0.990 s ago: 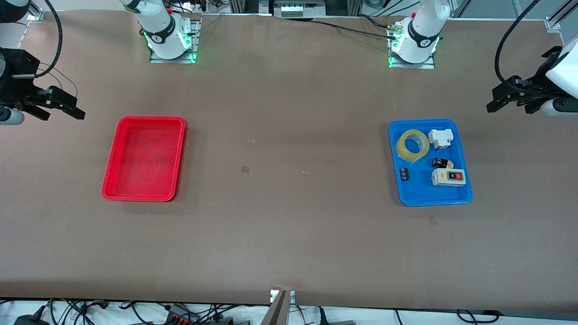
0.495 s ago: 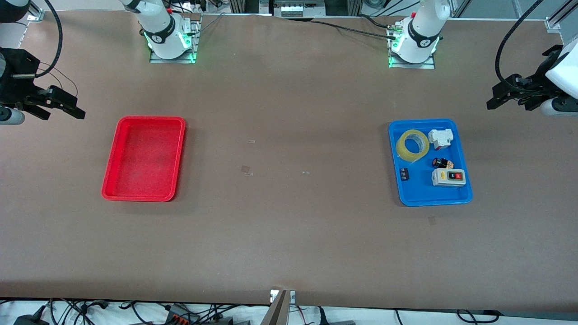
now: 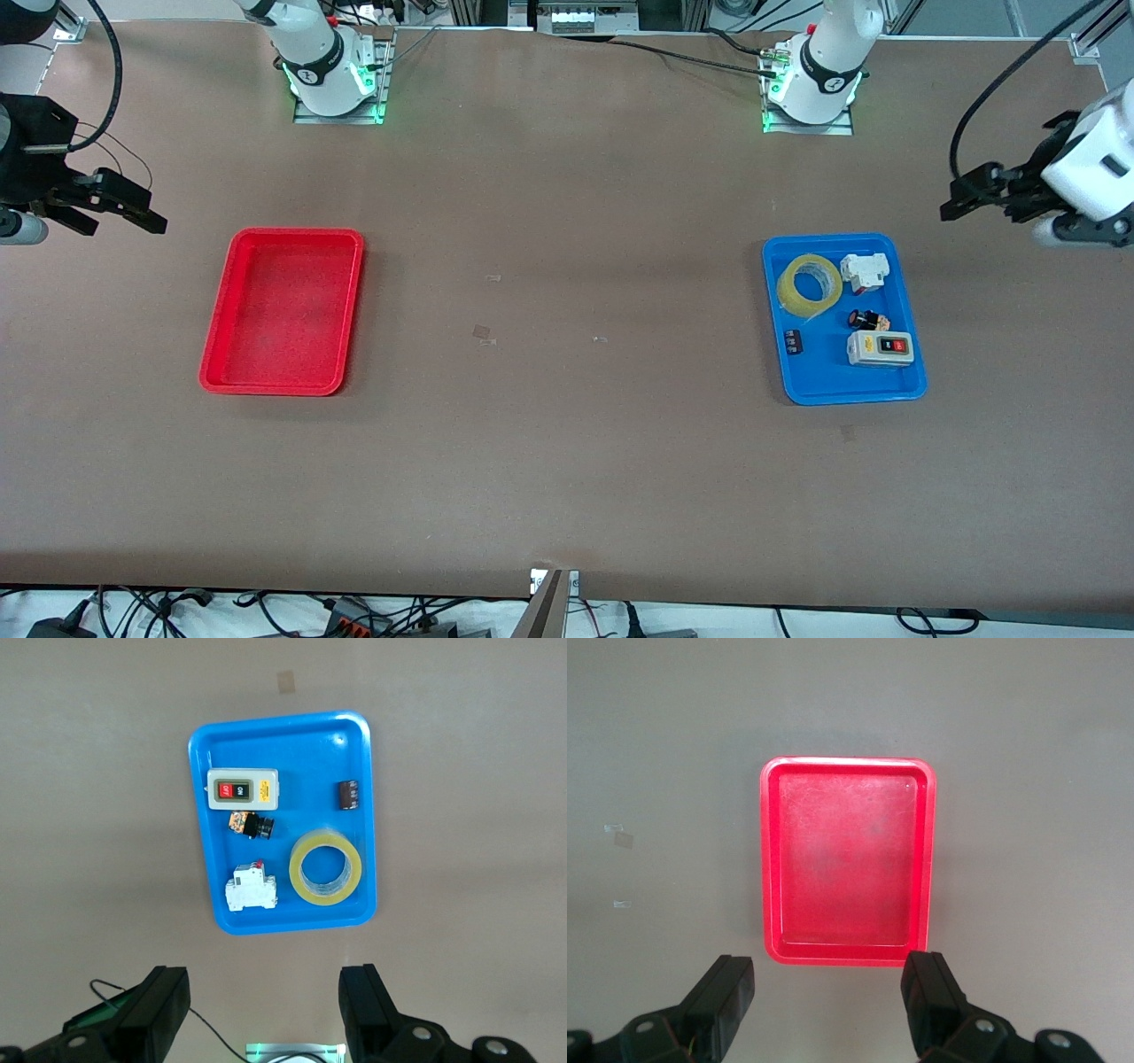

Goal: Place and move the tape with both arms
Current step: 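Reach the left gripper down into the blue tray and grasp the yellow tape, then carry the tape out and set it on the table while the right gripper reaches out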

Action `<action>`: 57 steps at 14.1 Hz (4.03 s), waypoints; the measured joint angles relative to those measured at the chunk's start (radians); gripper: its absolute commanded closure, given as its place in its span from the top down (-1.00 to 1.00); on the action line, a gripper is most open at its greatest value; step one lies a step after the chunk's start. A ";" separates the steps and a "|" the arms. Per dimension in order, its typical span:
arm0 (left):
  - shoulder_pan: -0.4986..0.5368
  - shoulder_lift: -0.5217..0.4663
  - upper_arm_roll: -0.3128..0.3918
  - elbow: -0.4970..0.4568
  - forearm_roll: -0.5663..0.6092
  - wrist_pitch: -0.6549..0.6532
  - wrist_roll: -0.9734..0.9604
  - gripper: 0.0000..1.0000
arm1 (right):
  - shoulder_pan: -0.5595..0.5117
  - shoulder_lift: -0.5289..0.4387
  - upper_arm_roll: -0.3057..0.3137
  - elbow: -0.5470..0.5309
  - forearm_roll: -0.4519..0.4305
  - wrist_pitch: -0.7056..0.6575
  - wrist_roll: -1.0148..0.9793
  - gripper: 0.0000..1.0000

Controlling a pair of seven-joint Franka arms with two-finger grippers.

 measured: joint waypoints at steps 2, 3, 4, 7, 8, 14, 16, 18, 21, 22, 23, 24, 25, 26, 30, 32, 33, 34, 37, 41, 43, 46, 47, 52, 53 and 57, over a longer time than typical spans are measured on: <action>0.000 0.013 0.000 -0.097 0.000 0.099 0.000 1.00 | 0.000 0.000 0.000 0.001 0.000 0.000 0.000 0.99; 0.000 0.016 0.000 -0.147 0.000 0.151 0.000 1.00 | 0.000 0.000 0.000 0.001 0.000 0.000 0.000 0.99; 0.000 0.018 0.000 -0.197 0.000 0.206 0.000 1.00 | 0.000 0.000 0.000 0.001 0.000 0.000 0.000 0.99; 0.000 0.021 -0.001 -0.363 0.000 0.396 0.000 1.00 | -0.001 0.000 0.000 0.001 0.000 0.000 0.000 0.99; 0.000 0.022 -0.002 -0.419 0.000 0.462 0.000 1.00 | -0.001 0.000 0.000 0.001 0.000 0.000 0.000 0.99; -0.001 0.074 -0.004 -0.628 0.000 0.725 0.000 1.00 | -0.001 0.000 0.000 0.002 0.000 0.000 0.000 0.99; -0.001 0.130 -0.006 -0.630 0.000 0.775 0.000 1.00 | -0.002 0.000 0.000 0.002 0.000 0.000 0.000 0.99; -0.001 0.185 -0.015 -0.629 -0.003 0.814 -0.003 1.00 | -0.002 0.000 0.000 0.002 0.000 0.000 0.000 0.99; -0.003 0.244 -0.023 -0.627 -0.050 0.831 -0.003 -0.34 | -0.002 0.001 0.000 0.002 0.000 0.000 0.000 0.99; -0.003 0.253 -0.024 -0.626 -0.057 0.831 -0.003 -0.70 | -0.002 0.002 0.000 0.002 0.000 0.000 0.000 0.99; -0.003 0.255 -0.024 -0.626 -0.061 0.831 -0.003 -0.96 | -0.002 0.003 0.000 0.002 0.000 0.000 0.000 0.99; -0.003 0.255 -0.024 -0.624 -0.061 0.831 -0.003 -1.00 | -0.002 0.004 0.000 0.002 0.000 0.000 0.000 0.99; -0.003 0.255 -0.023 -0.621 -0.061 0.827 -0.003 -1.00 | -0.002 0.005 0.000 0.002 0.000 0.000 0.000 0.99; -0.001 0.253 -0.021 -0.615 -0.061 0.817 -0.003 -1.00 | -0.002 0.006 0.000 0.002 0.000 0.000 0.000 0.99; 0.000 0.243 -0.024 -0.473 -0.063 0.572 -0.003 -1.00 | -0.002 0.007 0.000 0.002 0.000 0.000 0.000 0.99; 0.000 0.243 -0.025 -0.318 -0.073 0.366 -0.014 -1.00 | -0.002 0.007 0.000 0.002 0.000 0.000 0.000 0.99; -0.004 0.245 -0.026 -0.251 -0.099 0.297 -0.040 -1.00 | -0.002 0.007 0.000 0.002 0.000 0.000 0.000 0.99; -0.015 0.251 -0.027 -0.200 -0.130 0.260 -0.081 -1.00 | -0.002 0.007 0.000 0.002 0.000 0.000 0.000 0.99; -0.128 0.308 -0.035 -0.118 -0.238 0.249 -0.272 -1.00 | -0.002 0.009 0.000 0.004 0.000 0.000 0.000 0.99; -0.342 0.455 -0.043 0.009 -0.346 0.358 -0.584 -1.00 | -0.002 0.012 0.000 0.029 0.000 -0.001 0.000 0.99; -0.434 0.521 -0.044 0.048 -0.368 0.477 -0.722 -1.00 | -0.002 0.019 0.000 0.030 0.000 -0.004 0.000 0.99; -0.547 0.594 -0.045 0.067 -0.379 0.625 -0.869 -0.96 | -0.012 0.065 -0.003 0.031 0.000 -0.023 0.000 0.99; -0.577 0.616 -0.045 0.069 -0.380 0.658 -0.904 -0.64 | -0.018 0.085 -0.004 0.036 0.000 -0.023 0.000 0.99; -0.629 0.673 -0.042 0.080 -0.380 0.710 -0.943 1.00 | -0.023 0.116 -0.005 0.061 0.001 -0.025 0.000 0.99; -0.627 0.670 -0.039 0.088 -0.380 0.709 -0.943 1.00 | -0.023 0.126 -0.004 0.061 0.002 -0.031 0.000 0.99; -0.582 0.596 -0.009 0.126 -0.379 0.599 -0.947 1.00 | -0.019 0.208 0.013 0.063 0.074 -0.017 0.000 0.99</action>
